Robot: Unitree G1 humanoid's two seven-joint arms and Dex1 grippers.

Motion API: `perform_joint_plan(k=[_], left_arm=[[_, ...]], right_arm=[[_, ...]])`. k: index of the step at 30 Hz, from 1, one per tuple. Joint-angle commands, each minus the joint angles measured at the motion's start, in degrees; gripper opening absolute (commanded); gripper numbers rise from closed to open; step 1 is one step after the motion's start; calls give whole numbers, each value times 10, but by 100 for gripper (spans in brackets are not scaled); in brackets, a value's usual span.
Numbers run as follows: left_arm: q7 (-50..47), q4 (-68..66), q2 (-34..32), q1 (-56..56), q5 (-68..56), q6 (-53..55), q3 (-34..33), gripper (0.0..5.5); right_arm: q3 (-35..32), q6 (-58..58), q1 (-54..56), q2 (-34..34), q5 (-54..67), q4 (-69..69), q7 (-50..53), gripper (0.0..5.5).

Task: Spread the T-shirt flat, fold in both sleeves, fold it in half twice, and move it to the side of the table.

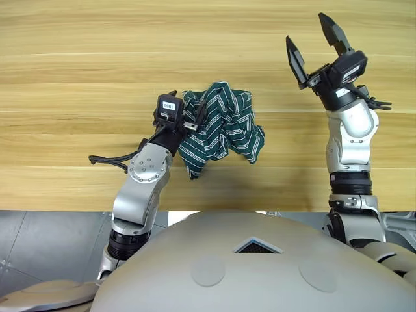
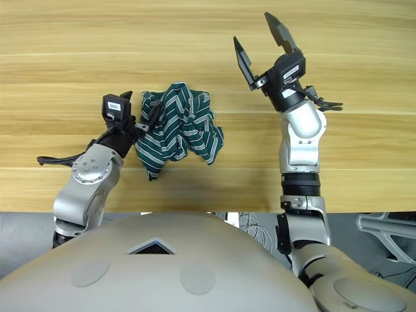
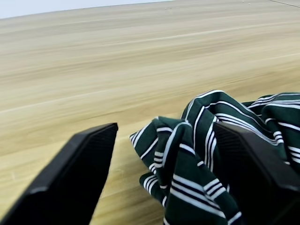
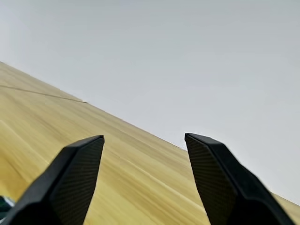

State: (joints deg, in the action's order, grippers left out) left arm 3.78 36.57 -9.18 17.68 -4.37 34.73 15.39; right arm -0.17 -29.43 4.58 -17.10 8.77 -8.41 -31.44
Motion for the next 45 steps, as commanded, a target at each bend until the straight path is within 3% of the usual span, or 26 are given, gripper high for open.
perform_joint_plan(k=[1,16,19,22,25,30,39,45], left_arm=[[7,-2,0,-1,-2,4,-5,288],[26,-45,3,-10,-17,-4,-30,48],[26,-40,1,-10,-18,-9,-36,3],[25,-6,-2,-1,-19,-10,-42,3],[27,20,1,7,-28,-8,-47,3],[32,38,7,20,-43,-9,-43,3],[37,36,7,24,-49,-10,-28,3],[35,38,6,31,-49,-11,-19,3]], right_arm=[[8,7,-5,-1,-11,9,5,321],[32,15,-26,-7,-20,47,2,321],[52,60,-58,-31,-9,95,-28,321],[73,242,-121,-63,30,225,-34,321],[98,354,-165,-86,59,328,-41,321],[113,503,-173,-73,110,375,-17,321],[121,630,-171,0,147,377,74,321],[123,659,-172,11,139,383,105,321]])
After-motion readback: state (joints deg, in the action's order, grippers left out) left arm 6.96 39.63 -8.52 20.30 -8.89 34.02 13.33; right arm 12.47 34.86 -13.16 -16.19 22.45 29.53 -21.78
